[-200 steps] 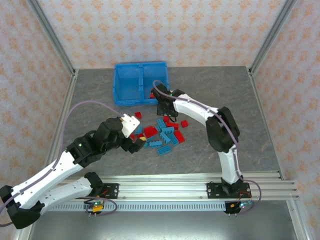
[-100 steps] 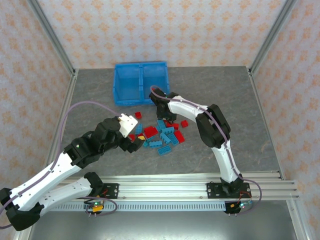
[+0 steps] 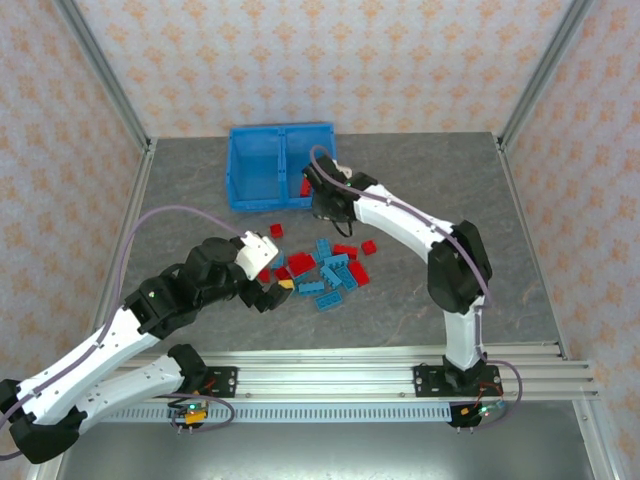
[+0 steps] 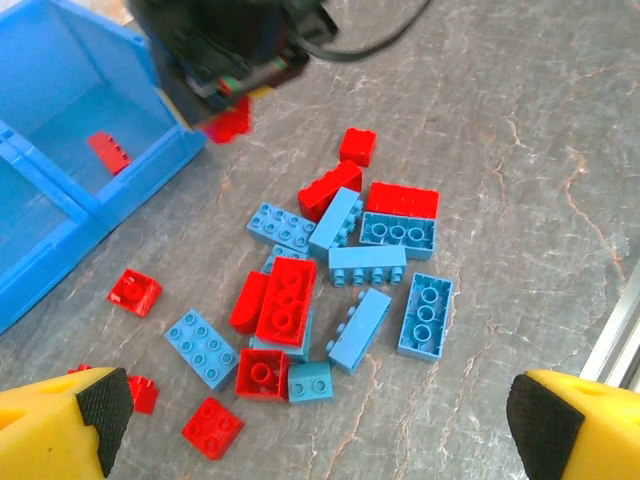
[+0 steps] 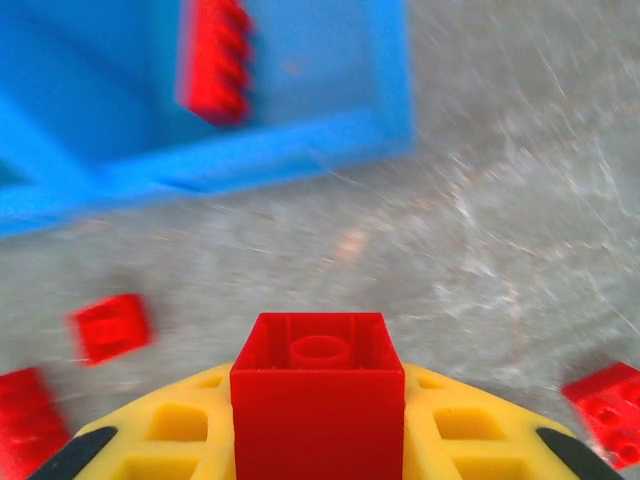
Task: Sort the legos into containers by color
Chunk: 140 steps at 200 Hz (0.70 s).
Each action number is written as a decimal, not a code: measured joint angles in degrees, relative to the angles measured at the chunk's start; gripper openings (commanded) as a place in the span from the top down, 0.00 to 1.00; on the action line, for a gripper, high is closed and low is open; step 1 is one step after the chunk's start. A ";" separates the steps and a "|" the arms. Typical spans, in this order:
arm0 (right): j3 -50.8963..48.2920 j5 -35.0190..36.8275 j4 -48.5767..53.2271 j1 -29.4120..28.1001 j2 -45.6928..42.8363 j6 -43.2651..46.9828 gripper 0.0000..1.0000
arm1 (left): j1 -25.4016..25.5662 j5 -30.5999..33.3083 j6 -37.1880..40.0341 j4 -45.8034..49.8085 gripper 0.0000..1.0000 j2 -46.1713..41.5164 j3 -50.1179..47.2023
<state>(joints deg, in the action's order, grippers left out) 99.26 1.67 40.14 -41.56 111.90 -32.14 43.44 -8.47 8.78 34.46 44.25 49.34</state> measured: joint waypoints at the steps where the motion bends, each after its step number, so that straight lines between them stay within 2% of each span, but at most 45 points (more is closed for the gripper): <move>1: 0.39 0.00 -0.15 -0.09 -0.04 0.00 0.71 | 0.00 0.00 0.00 -0.02 0.00 0.00 0.00; 40: 13.88 1.44 -2.21 -1.42 3.13 0.90 0.71 | 0.00 3.76 0.11 -0.15 0.00 0.13 0.00; 90: 36.24 5.05 -0.35 -0.61 21.16 2.99 0.71 | -0.11 13.16 0.09 4.07 0.00 1.03 0.20; 140: 41.64 3.52 2.25 1.75 34.34 3.23 0.66 | -0.70 15.41 -1.86 4.57 0.00 0.04 0.17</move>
<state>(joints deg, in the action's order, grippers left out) 140.90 5.19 42.39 -39.81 146.23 -28.91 42.74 6.94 6.92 39.03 44.29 49.52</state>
